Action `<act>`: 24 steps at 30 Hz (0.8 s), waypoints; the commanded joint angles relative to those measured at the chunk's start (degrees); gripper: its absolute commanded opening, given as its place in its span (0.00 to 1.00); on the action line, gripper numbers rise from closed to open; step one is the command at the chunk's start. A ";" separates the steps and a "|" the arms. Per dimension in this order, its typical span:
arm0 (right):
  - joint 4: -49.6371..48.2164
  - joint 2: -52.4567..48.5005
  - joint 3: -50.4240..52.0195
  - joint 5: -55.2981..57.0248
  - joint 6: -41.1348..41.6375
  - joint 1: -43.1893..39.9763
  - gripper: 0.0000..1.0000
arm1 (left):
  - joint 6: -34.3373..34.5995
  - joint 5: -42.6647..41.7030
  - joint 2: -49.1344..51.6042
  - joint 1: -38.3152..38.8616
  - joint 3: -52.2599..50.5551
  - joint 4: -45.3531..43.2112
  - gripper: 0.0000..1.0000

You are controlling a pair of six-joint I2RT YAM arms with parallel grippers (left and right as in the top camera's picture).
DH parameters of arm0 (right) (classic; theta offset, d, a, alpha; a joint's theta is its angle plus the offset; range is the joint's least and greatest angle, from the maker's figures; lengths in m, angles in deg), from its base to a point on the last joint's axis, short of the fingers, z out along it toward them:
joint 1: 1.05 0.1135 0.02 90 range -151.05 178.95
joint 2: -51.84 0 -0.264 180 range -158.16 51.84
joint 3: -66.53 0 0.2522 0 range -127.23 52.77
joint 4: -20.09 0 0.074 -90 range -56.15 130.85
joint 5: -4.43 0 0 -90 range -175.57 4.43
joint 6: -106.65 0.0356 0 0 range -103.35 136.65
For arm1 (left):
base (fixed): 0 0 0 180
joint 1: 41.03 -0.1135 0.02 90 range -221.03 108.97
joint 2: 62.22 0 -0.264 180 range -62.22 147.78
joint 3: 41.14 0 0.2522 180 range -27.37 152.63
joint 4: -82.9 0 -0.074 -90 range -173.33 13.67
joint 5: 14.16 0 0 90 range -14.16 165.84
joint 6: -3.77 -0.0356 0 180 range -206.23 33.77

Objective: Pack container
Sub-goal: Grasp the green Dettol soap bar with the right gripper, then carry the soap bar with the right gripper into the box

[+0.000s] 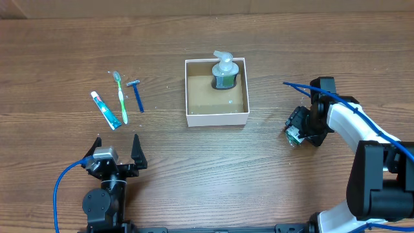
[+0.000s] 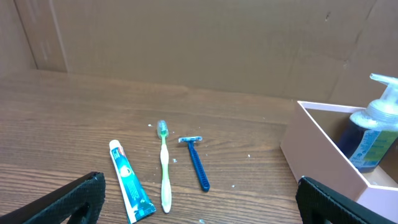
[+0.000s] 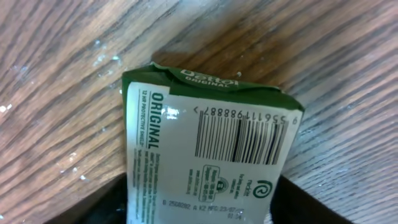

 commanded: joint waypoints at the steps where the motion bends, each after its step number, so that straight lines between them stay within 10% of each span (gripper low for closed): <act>1: -0.61 -2.51 0.74 -1.44 0.00 -0.15 0.64 | 0.79 -0.20 -0.61 -0.57 -0.17 0.07 1.00; 24: 9.70 -2.51 -12.07 -1.05 -0.44 -0.15 0.49 | 0.79 -0.20 -0.61 -0.57 -0.17 0.07 1.00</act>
